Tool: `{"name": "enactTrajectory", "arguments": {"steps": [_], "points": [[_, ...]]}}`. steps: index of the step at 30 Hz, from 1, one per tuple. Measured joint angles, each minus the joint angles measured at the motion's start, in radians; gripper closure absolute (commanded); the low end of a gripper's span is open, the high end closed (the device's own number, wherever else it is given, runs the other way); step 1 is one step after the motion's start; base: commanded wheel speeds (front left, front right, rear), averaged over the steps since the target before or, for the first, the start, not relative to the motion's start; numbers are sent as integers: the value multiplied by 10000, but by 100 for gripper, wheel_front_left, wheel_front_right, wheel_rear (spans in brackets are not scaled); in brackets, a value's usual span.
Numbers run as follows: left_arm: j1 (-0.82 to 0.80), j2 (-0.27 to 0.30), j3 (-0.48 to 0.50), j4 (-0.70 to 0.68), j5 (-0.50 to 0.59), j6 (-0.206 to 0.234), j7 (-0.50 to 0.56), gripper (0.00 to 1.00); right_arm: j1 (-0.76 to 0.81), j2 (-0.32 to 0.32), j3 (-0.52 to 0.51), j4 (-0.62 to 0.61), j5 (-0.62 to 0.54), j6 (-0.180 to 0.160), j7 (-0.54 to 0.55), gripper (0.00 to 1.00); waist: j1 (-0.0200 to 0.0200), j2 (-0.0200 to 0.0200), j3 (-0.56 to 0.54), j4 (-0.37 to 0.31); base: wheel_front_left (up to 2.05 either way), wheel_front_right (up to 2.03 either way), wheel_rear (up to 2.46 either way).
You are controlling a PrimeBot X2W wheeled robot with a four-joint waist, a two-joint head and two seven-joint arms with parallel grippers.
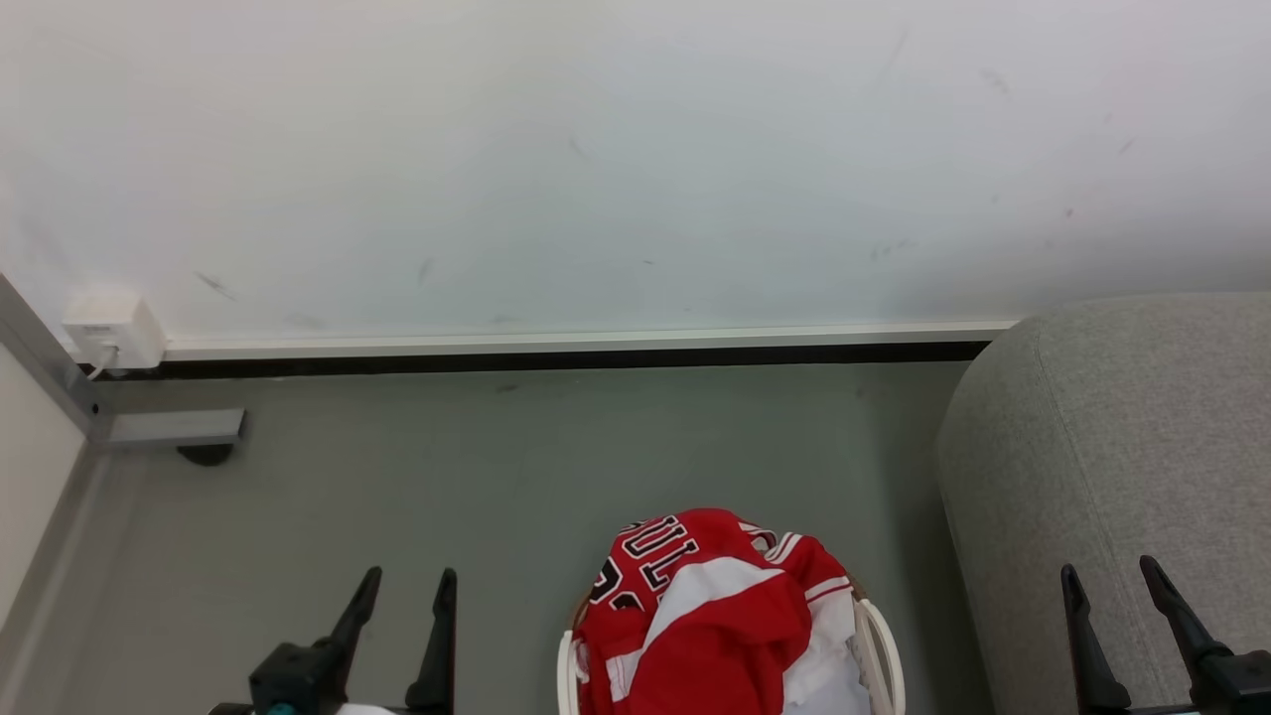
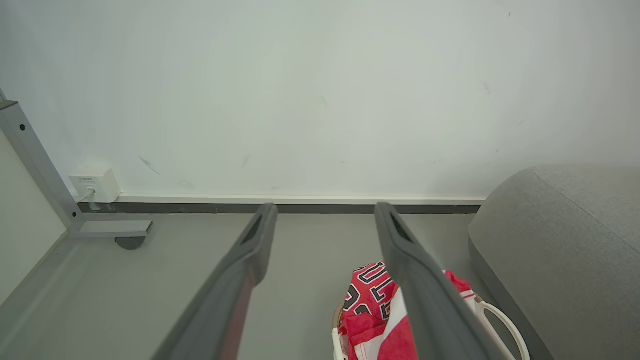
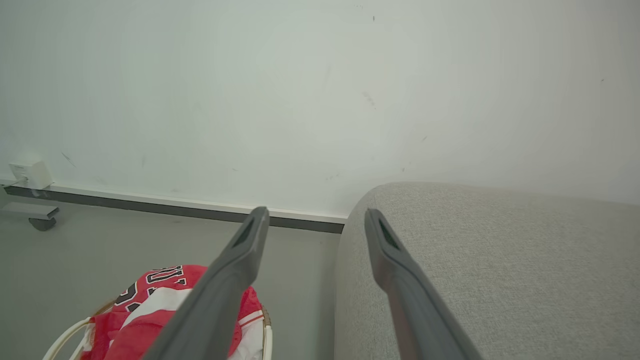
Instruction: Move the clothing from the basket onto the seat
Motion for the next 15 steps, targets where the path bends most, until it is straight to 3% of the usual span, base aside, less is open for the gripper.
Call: {"name": "enactTrajectory", "arguments": {"steps": [15], "points": [[-2,2,-73,90,765,-33,-226,0,0,-65,159,-19,-750,0,-222,0,0,0,92,-188,0,0,0]]}}
